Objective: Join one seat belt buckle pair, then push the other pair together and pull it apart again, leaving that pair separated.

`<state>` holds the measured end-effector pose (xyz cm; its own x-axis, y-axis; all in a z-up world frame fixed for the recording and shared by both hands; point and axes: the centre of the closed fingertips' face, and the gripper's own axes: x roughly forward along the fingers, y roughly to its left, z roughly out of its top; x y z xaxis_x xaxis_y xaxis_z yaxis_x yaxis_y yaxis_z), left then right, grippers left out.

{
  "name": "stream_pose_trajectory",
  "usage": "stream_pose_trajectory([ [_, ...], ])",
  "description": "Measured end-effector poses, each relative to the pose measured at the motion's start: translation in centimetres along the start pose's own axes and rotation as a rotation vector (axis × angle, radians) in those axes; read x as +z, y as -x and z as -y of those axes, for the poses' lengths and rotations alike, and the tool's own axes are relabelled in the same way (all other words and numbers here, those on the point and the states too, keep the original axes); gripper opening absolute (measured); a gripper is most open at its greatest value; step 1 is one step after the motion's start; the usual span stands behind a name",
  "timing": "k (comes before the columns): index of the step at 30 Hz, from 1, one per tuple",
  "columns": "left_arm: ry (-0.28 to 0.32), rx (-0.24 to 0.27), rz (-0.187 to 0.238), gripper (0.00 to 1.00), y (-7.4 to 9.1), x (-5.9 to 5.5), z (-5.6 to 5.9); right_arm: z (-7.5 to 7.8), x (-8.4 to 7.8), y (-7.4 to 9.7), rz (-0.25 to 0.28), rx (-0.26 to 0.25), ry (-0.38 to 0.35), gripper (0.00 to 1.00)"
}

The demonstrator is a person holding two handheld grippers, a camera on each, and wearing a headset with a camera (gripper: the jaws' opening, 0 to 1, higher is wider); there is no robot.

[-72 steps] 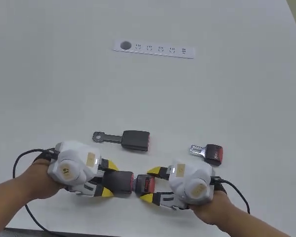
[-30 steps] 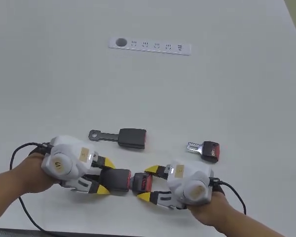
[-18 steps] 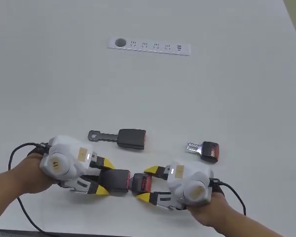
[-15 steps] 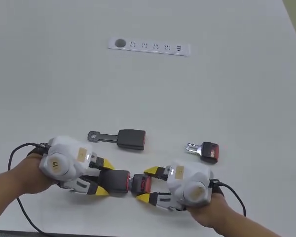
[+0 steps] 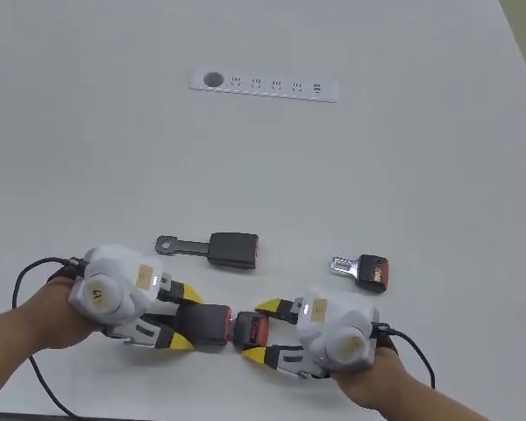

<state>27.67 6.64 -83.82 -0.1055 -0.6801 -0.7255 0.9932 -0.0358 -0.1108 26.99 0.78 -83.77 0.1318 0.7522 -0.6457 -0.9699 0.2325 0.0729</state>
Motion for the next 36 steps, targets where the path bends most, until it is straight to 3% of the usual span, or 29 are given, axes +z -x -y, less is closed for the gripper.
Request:
stream_pose_trajectory([
  [10,-0.029,0.019,-0.048,0.34,-0.1,0.0,0.1,0.1,0.1,-0.1,-0.024,-0.007,0.011,0.36],
  [11,-0.022,0.02,-0.052,0.34,-0.2,0.1,0.1,0.1,0.1,-0.1,-0.033,-0.016,0.014,0.36],
  [12,0.024,0.018,-0.05,0.35,-0.2,0.3,0.1,0.2,0.0,-0.2,-0.048,-0.028,0.004,0.38],
  [13,0.065,0.013,-0.05,0.36,-0.2,0.3,0.2,0.3,-0.2,-0.2,-0.07,-0.039,-0.029,0.41],
  [14,0.067,0.02,-0.036,0.37,-0.2,0.6,0.0,0.5,0.0,-0.3,-0.056,-0.049,-0.023,0.48],
  [16,0.071,0.023,-0.056,0.4,-0.1,0.5,0.2,0.8,0.8,-0.1,-0.016,-0.082,-0.047,0.65],
  [18,0.078,0.04,-0.076,0.49,0.0,0.6,0.4,0.9,1.3,0.4,-0.006,-0.088,-0.05,0.7],
  [19,0.083,0.046,-0.078,0.58,0.1,0.8,0.5,0.9,1.5,0.6,-0.001,-0.09,-0.049,0.7],
  [22,0.122,0.089,-0.066,0.76,0.7,1.1,0.1,1.0,1.7,1.4,0.014,-0.103,-0.06,0.75],
  [25,0.153,0.126,-0.017,0.77,1.8,1.7,-0.1,1.0,1.7,2.3,0.019,-0.115,-0.059,0.77],
  [28,0.178,0.147,-0.014,0.8,2.4,1.5,0.0,1.0,1.6,3.5,0.028,-0.132,-0.061,0.77],
  [31,0.166,0.166,-0.023,0.81,3.1,1.7,0.0,1.4,1.2,4.5,0.027,-0.145,-0.054,0.78],
  [36,0.15,0.229,0.007,0.86,5.0,2.9,-1.4,3.2,0.3,6.8,0.018,-0.187,-0.059,0.79],
])
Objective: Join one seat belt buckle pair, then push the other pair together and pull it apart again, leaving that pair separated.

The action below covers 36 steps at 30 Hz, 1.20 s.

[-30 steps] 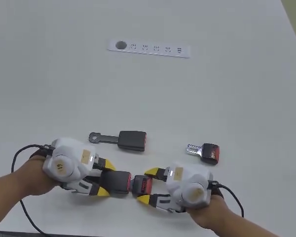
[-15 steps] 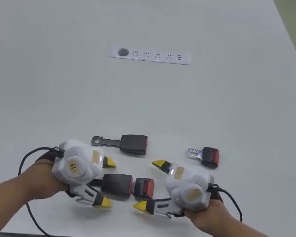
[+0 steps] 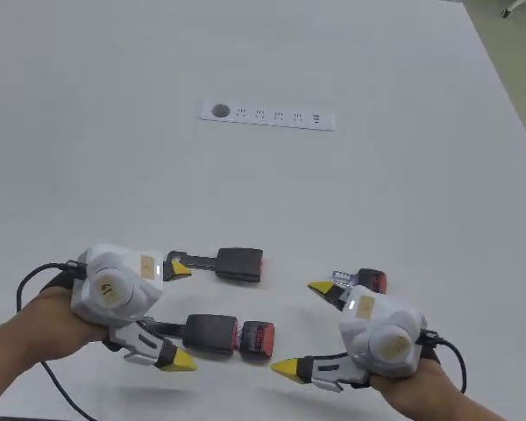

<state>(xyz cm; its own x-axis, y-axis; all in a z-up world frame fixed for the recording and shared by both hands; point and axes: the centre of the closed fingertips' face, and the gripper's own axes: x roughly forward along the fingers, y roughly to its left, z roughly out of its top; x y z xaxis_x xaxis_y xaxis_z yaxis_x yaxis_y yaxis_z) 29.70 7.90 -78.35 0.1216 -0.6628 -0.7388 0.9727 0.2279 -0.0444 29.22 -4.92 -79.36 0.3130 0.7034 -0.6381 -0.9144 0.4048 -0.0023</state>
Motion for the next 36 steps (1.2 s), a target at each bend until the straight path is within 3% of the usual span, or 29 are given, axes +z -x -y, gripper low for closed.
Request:
stream_pose_trajectory([
  [6,-0.008,0.056,0.021,0.94,1.2,1.4,-1.9,3.0,-0.6,2.4,0.007,-0.049,-0.009,0.79],
  [18,-0.028,0.091,0.025,0.99,1.3,3.1,-5.0,7.3,-3.1,5.5,-0.024,-0.093,-0.051,0.79],
  [29,-0.053,0.084,0.004,0.98,0.1,3.7,-8.3,10.2,-5.3,6.2,-0.075,-0.075,-0.069,0.77],
  [36,-0.053,0.043,-0.017,0.9,-2.3,3.5,-8.5,11.0,-7.4,5.5,-0.131,-0.026,-0.083,0.72],
])
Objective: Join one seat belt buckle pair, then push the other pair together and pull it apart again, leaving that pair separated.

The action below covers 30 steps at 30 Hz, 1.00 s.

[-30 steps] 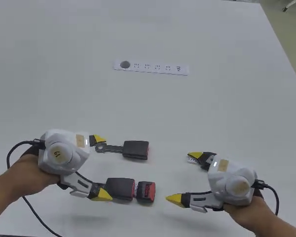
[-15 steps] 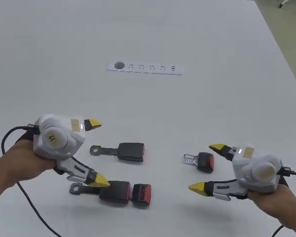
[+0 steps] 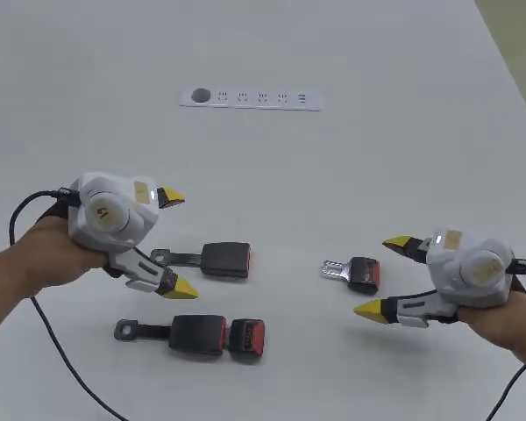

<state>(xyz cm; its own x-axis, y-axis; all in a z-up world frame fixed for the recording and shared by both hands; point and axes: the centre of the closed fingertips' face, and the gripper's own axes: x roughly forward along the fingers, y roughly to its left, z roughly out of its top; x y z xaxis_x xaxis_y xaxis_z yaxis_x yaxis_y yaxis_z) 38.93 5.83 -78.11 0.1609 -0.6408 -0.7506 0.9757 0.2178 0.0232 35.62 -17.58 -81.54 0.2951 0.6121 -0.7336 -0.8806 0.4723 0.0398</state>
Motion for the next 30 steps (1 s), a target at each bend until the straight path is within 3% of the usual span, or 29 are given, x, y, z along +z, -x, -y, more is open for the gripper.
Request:
stream_pose_trajectory([
  [11,0.012,-0.089,-0.032,0.83,-3.9,-0.4,0.6,0.6,-1.1,-1.0,-0.034,0.059,-0.001,0.67],
  [22,0.004,-0.157,-0.038,0.64,-5.5,-0.8,1.2,0.8,-1.3,-1.7,-0.046,0.098,0.013,0.58],
  [26,-0.009,-0.167,-0.051,0.57,-5.8,-1.2,1.3,0.7,-1.5,-1.9,-0.057,0.112,0.031,0.55],
  [30,-0.041,-0.146,-0.046,0.52,-5.9,-1.2,0.8,0.6,-1.5,-2.0,-0.061,0.122,0.05,0.5],
])
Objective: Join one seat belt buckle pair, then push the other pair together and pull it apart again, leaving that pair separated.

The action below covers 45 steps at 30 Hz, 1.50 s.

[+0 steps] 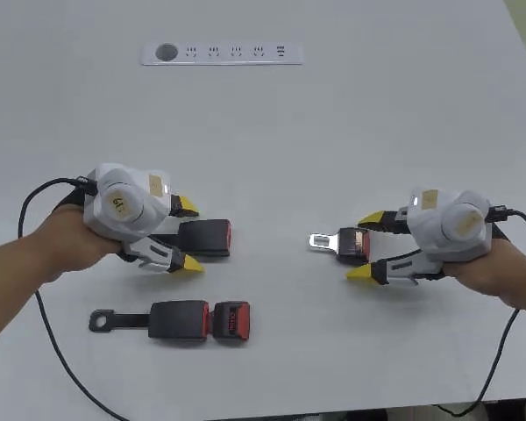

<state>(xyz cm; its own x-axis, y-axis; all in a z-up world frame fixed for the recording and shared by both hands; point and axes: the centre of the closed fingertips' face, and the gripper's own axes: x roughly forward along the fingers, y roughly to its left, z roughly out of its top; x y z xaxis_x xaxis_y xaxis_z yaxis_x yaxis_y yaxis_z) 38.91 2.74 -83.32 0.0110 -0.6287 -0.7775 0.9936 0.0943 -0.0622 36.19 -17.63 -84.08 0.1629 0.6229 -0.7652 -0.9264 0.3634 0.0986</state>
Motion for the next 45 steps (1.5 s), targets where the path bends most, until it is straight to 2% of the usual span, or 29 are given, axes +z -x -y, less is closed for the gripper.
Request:
stream_pose_trajectory([
  [4,-0.019,0.007,-0.011,0.48,0.0,-0.1,-0.3,-0.1,0.2,-0.1,0.0,0.012,0.025,0.43],
  [6,-0.068,0.027,-0.044,0.44,0.0,-0.5,-0.8,-0.1,0.3,-0.2,-0.007,0.008,0.054,0.41],
  [7,-0.05,0.013,-0.03,0.43,0.0,-0.3,-0.6,0.0,0.2,-0.1,-0.012,0.004,0.069,0.38],
  [9,-0.066,0.002,-0.028,0.42,-0.1,-0.1,-0.5,-0.1,0.3,-0.1,-0.013,0.008,0.077,0.36],
  [12,-0.076,-0.018,-0.028,0.35,-0.2,-0.1,-0.1,-0.3,0.4,0.0,-0.012,0.014,0.092,0.36],
  [19,-0.088,-0.027,-0.043,0.34,-0.1,-0.1,-0.2,-0.4,0.5,0.1,0.001,0.022,0.094,0.35],
  [25,-0.095,-0.033,-0.052,0.34,-0.1,-0.1,-0.2,-0.4,0.9,-0.2,-0.029,0.019,0.09,0.34],
  [37,-0.126,-0.056,-0.084,0.34,-0.1,-0.3,-0.4,-0.4,2.3,-1.7,-0.035,0.054,0.115,0.34],
  [45,-0.137,-0.063,-0.094,0.34,-0.2,-0.3,-0.6,-0.4,4.0,-3.4,-0.034,0.07,0.13,0.34],
])
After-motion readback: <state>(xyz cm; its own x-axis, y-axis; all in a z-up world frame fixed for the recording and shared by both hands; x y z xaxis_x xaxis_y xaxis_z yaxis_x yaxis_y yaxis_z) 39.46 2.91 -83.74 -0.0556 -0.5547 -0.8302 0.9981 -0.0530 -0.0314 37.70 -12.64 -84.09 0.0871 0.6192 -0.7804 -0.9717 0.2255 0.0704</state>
